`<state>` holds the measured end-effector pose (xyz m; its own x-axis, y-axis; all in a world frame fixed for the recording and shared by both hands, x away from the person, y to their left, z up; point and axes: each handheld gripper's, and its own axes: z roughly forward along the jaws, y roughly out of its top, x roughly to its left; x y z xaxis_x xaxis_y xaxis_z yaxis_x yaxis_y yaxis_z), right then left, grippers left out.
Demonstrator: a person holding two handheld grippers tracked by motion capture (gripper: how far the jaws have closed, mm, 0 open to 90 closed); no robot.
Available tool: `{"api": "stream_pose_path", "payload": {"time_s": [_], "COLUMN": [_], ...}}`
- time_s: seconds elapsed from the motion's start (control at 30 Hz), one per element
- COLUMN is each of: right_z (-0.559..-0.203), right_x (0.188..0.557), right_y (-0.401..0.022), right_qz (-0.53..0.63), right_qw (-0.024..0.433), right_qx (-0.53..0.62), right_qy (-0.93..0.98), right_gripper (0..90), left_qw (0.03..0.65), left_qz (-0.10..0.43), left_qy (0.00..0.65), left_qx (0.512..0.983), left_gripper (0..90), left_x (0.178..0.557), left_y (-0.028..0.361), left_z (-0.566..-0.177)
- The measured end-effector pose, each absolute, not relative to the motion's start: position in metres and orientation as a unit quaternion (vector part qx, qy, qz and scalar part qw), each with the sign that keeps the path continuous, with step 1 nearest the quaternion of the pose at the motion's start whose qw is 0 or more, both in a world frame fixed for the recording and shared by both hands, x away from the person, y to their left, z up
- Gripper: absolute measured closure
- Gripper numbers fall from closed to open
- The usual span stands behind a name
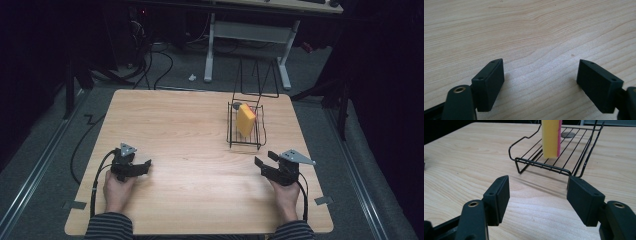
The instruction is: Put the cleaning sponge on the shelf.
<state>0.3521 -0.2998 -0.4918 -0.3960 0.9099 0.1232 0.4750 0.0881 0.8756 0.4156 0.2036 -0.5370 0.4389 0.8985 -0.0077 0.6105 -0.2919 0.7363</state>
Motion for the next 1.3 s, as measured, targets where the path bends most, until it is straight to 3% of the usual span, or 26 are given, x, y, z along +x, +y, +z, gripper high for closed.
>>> {"api": "stream_pose_path", "payload": {"time_s": [1.3], "right_z": [-0.524], "right_x": [0.383], "right_y": [-0.295], "right_qz": [0.341], "right_qw": [0.222], "right_qx": [0.532], "right_qy": [0.742], "right_gripper": [36.2], "left_qw": [0.343], "left_qz": [0.210], "left_qy": [0.486], "left_qx": [0.776], "left_gripper": [22.5], "left_x": [0.416], "left_y": [0.204], "left_z": [-0.537]}}
